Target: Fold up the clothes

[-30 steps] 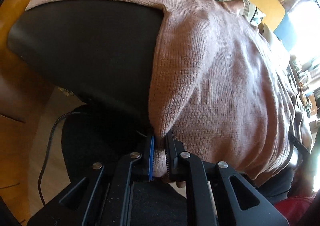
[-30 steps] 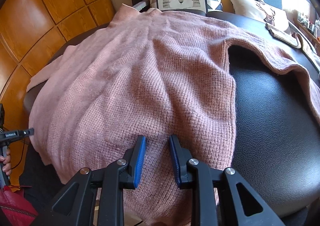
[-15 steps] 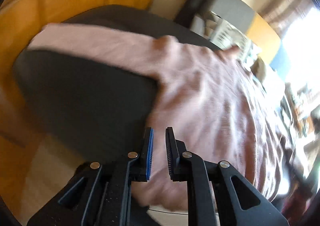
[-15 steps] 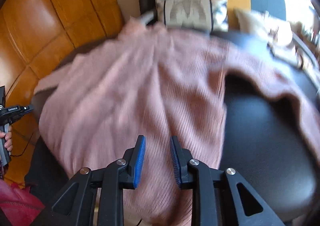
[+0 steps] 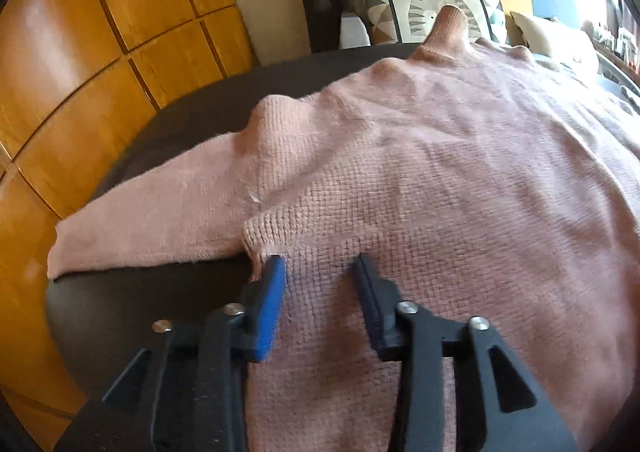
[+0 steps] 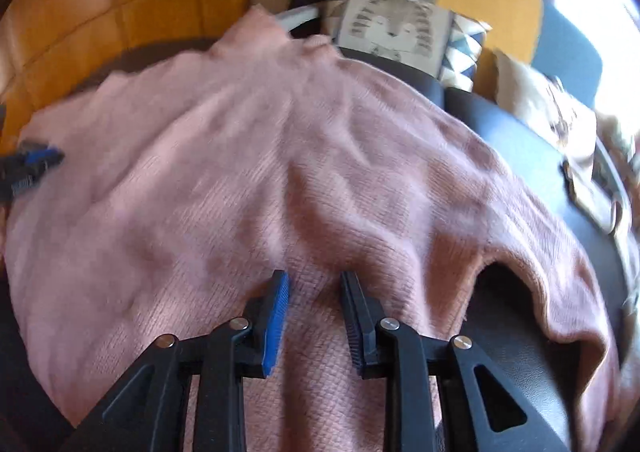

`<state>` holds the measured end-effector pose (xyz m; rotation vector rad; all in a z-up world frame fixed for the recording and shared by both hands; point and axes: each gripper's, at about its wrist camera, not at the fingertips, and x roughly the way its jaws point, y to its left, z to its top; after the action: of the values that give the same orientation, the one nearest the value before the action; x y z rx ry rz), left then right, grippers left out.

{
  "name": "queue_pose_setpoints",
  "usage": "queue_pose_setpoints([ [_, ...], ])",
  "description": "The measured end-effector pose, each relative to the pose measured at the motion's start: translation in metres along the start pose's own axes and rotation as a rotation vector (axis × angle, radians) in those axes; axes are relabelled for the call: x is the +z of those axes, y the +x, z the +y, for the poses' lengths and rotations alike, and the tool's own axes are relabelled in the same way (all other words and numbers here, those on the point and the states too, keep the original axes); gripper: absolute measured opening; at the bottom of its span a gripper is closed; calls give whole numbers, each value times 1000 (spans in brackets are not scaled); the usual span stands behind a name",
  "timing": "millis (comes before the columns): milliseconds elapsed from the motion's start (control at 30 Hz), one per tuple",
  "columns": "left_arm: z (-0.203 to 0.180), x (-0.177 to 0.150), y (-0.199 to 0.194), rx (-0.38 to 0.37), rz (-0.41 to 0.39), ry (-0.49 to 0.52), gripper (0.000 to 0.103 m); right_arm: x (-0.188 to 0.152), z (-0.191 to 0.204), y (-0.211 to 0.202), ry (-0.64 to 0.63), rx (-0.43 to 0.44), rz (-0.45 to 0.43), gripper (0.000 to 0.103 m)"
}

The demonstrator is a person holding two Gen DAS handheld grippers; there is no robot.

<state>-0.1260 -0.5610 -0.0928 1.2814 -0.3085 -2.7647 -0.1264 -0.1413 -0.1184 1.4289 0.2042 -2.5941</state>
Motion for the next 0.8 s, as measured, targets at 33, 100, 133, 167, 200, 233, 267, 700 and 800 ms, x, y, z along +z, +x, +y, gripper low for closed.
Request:
queue_pose_setpoints([
  [33, 2, 4, 3, -9, 1, -10, 41, -2, -6, 1, 22, -12, -1, 25],
  [100, 4, 6, 8, -16, -3, -21, 41, -6, -13, 3, 42, -34, -12, 28],
  [133, 5, 5, 9, -17, -8, -19, 41, -8, -16, 4, 58, -30, -20, 29],
  [167, 2, 6, 16, -14, -11, -13, 41, -10, -19, 4, 78, -24, -28, 29],
  [200, -6, 12, 29, -12, -12, -9, 41, -12, -21, 4, 99, -20, -37, 30],
  [233, -11, 15, 36, -12, -11, -5, 41, -13, -21, 4, 114, -20, -48, 30],
  [267, -12, 15, 36, -13, -10, -2, 41, -15, -21, 3, 121, -23, -60, 30],
  [700, -70, 32, -23, -156, -57, -52, 41, 1, 36, 7, -107, -20, -57, 33],
  [800, -105, 29, -14, -140, -13, 49, 41, 8, 58, 13, -189, -29, -56, 33],
])
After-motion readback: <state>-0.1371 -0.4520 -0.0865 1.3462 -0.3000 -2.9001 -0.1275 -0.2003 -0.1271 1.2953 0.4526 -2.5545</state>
